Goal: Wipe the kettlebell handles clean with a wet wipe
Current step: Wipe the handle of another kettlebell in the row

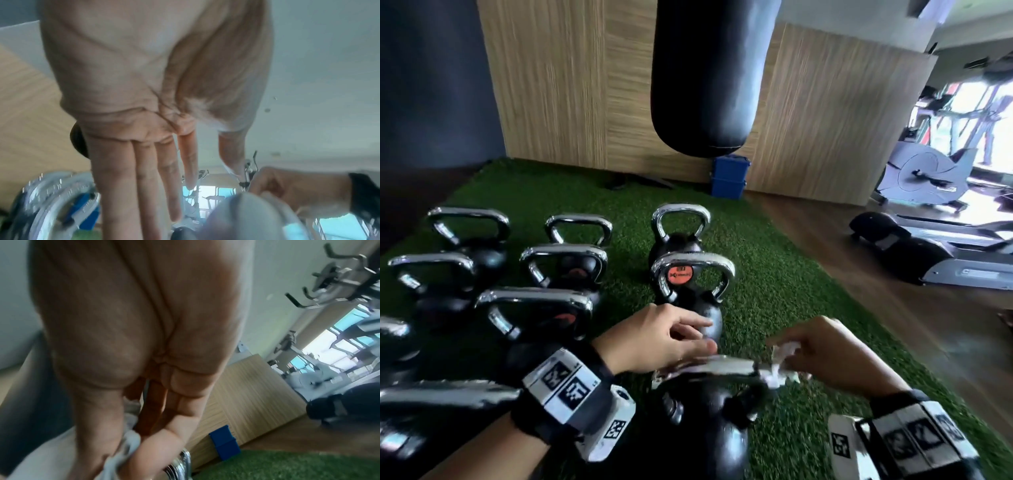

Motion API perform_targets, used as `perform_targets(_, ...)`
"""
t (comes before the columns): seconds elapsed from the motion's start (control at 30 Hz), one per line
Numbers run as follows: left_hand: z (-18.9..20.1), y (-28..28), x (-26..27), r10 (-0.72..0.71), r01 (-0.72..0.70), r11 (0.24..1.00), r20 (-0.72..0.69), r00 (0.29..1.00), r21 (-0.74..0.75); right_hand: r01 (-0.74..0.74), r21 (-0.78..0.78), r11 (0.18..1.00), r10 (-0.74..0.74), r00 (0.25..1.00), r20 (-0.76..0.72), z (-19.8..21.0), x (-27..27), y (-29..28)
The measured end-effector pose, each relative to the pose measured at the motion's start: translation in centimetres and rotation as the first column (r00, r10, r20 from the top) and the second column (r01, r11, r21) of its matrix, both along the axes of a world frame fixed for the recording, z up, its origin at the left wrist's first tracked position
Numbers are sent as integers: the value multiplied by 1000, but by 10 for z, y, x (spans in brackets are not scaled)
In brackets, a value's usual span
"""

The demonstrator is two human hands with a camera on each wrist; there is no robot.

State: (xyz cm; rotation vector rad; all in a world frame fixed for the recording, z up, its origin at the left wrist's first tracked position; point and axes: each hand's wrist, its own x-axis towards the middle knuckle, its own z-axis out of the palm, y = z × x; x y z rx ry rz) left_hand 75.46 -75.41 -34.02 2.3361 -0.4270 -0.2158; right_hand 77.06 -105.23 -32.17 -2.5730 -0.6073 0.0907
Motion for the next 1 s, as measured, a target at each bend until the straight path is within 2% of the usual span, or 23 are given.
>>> perform_targets(0.1,22,6,37,143,-157,960,76,987,232,37,252,967,-44,999,23,2,33,-2)
perform_targets(0.2,36,12,79,243,-238,834,54,968,497,54,310,949,-94,989,114,2,73,9)
perform_targets(0.27,30,18,100,331,-287,758,35,943,585,90,352,932,-144,981,131,2,96,16)
perform_targets(0.33,10,25,120,423,-305,721,-47,905,622,87,383,920,-156,976,152,2,121,22)
perform_targets(0.4,-19,31,135,503,-289,732,-203,840,618,66,408,910,-149,974,173,2,143,28)
perform_targets(0.47,-46,37,145,517,-275,778,-327,791,564,40,421,906,-116,981,156,5,165,35)
perform_targets(0.53,-67,42,152,501,-345,839,-349,792,421,8,390,921,-63,990,127,9,184,43)
perform_targets(0.6,-78,39,156,464,-412,885,-346,815,216,-29,351,936,-9,994,105,11,198,50)
perform_targets(0.7,-96,21,167,480,-501,865,-314,819,17,-78,320,944,49,994,97,13,210,57)
perform_targets(0.77,-108,16,178,525,-552,833,-286,802,-19,-122,318,940,87,989,123,15,219,62)
perform_targets(0.9,-98,22,193,444,-457,887,-373,815,58,-146,341,929,102,984,143,14,232,77)
perform_targets(1.0,-94,24,192,407,-427,904,-381,830,35,-131,300,945,91,986,142,10,232,92)
